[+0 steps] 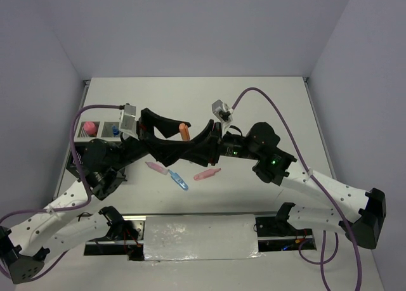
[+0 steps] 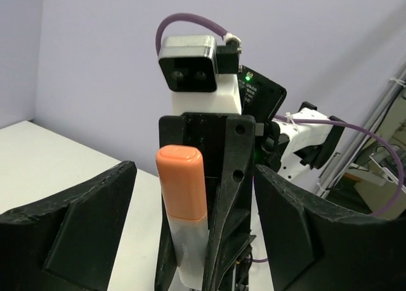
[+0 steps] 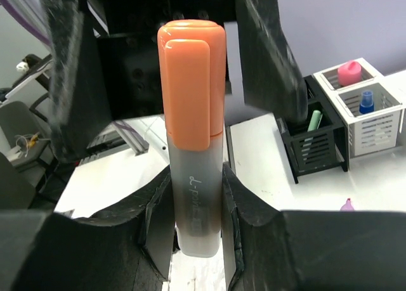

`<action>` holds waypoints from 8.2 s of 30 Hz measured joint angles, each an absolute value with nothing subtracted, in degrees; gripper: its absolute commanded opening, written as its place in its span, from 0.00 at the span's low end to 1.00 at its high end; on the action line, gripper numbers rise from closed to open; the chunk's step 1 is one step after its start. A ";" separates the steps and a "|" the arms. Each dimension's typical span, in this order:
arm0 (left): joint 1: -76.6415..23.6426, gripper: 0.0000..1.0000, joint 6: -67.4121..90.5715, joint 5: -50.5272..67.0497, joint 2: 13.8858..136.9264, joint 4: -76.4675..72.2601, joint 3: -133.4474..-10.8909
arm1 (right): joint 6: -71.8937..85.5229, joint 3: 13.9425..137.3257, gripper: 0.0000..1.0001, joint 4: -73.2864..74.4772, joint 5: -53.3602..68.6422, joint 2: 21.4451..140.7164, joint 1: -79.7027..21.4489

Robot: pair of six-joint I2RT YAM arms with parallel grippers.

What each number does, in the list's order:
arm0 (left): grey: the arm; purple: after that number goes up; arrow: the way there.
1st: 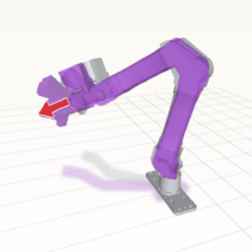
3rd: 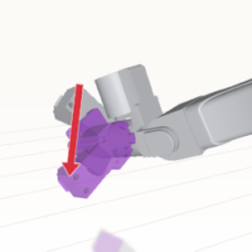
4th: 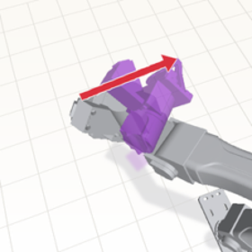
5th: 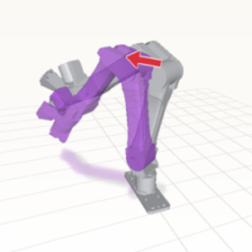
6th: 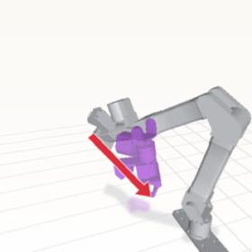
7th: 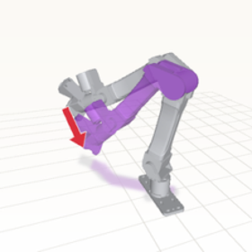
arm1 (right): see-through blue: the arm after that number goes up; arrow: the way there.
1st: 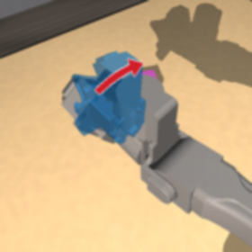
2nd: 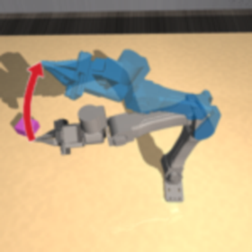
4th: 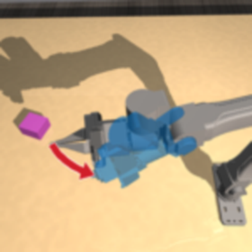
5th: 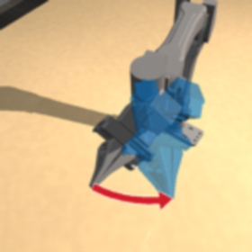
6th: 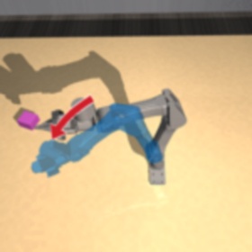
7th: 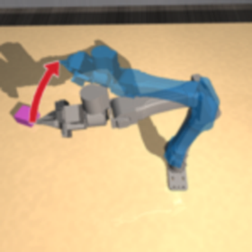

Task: Sort the stationery into containers
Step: Close the pen cap on the pen, then place the pen in the storage box, then pick up the pen from the center of the board.

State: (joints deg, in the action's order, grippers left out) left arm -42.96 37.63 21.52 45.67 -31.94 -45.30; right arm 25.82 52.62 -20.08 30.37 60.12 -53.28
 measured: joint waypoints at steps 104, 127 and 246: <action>-13.87 0.05 67.40 -79.35 64.05 32.16 -52.10 | 20.10 31.35 0.76 -16.23 37.74 33.39 -37.89; -14.17 0.96 94.63 -80.29 70.04 55.83 -54.74 | 19.97 31.33 0.76 -13.13 38.37 31.55 -37.89; -37.47 0.00 68.45 -28.75 73.65 29.56 -39.88 | 18.85 44.88 0.86 22.26 -3.64 66.06 -34.63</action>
State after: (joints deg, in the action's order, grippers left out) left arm -37.47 68.45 -28.75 73.65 29.56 -39.88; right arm 18.85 44.88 22.26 -3.64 66.06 -34.63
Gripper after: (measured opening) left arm 0.386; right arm 0.861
